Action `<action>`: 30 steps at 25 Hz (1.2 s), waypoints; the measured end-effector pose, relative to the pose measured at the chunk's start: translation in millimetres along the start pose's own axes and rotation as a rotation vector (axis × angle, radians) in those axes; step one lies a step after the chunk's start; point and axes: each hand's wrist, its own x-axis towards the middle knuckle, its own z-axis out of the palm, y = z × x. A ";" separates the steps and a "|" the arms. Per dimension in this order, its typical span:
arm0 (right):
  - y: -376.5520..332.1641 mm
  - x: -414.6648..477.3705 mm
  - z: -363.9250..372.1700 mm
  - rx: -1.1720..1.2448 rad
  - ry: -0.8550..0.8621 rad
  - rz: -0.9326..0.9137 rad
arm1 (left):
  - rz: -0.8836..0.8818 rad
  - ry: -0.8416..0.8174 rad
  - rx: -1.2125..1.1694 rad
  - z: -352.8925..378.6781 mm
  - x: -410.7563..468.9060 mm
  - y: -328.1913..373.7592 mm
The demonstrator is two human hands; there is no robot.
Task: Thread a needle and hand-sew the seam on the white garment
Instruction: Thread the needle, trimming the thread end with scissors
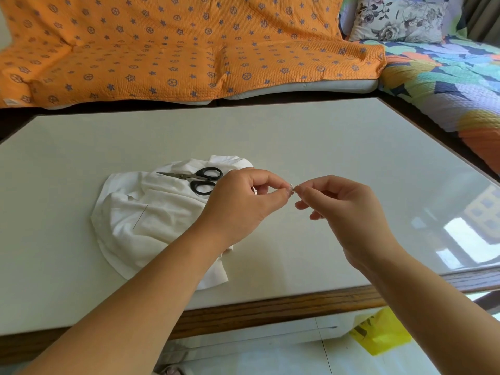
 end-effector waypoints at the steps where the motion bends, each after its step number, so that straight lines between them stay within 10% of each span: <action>1: 0.4 -0.1 -0.2 -0.014 0.010 -0.011 | 0.019 0.009 0.022 -0.1 -0.2 0.7; 24: 1.5 -5.5 2.2 -0.271 0.105 -0.368 | -0.134 -0.025 -0.061 1.7 -3.2 11.9; 30: -3.9 -1.5 -1.7 0.043 0.024 0.003 | -0.098 -0.064 -0.014 -1.7 -4.6 0.8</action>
